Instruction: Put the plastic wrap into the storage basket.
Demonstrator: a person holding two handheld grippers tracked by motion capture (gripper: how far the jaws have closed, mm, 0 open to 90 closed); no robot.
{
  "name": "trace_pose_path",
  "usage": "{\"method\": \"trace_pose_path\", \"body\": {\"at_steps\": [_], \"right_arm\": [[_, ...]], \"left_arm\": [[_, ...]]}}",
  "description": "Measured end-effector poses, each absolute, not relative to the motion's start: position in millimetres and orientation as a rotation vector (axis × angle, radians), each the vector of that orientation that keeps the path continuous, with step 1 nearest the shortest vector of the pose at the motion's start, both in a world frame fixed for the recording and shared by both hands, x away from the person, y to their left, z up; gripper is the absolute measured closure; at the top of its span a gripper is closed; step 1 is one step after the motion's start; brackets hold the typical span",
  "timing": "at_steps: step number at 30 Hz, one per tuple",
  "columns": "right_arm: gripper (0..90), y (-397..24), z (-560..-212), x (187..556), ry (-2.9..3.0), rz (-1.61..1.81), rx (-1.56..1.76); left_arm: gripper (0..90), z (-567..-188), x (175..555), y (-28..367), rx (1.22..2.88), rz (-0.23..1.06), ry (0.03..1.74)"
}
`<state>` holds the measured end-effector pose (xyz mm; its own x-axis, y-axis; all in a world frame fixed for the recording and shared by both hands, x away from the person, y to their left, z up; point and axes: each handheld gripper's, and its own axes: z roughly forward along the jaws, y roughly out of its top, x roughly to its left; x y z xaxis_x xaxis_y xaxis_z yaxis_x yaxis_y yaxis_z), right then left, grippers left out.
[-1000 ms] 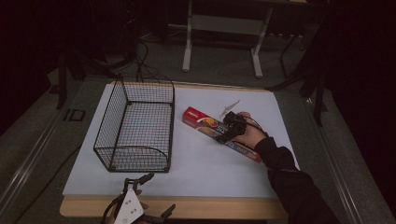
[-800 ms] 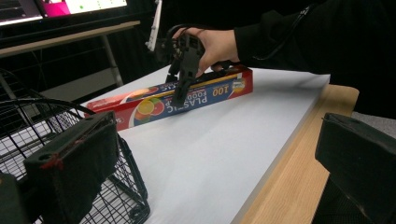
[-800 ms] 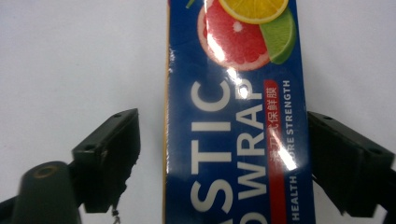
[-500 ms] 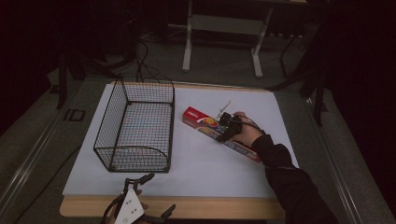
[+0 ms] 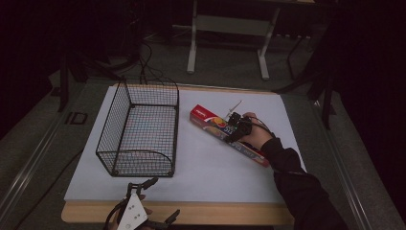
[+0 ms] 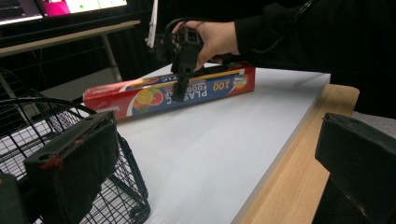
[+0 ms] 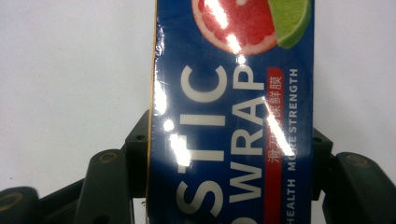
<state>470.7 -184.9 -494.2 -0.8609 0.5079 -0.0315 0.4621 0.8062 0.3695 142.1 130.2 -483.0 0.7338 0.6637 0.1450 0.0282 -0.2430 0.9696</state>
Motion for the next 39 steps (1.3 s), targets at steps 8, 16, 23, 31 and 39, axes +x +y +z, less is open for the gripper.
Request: {"method": "trace_pose_path", "body": {"at_steps": [8, 16, 23, 31, 39], "right_arm": [[40.3, -194, -472, 468, 2.792, 0.636, 0.836], [40.3, -196, -452, 463, 2.685, 0.758, 0.917], [40.4, -194, -438, 454, 2.613, 0.884, 0.953], [40.4, -180, -417, 443, 2.539, 0.969, 0.978], [40.4, -164, -399, 430, 2.465, 1.065, 0.926]], "left_arm": [[0.1, -483, 142, 130, 1.734, 0.659, 0.551], [0.1, -483, 142, 130, 1.734, 0.66, 0.55], [0.2, -483, 142, 130, 1.733, 0.66, 0.549], [0.1, -483, 142, 129, 1.733, 0.661, 0.55], [0.2, -483, 142, 129, 1.732, 0.66, 0.55]]}}
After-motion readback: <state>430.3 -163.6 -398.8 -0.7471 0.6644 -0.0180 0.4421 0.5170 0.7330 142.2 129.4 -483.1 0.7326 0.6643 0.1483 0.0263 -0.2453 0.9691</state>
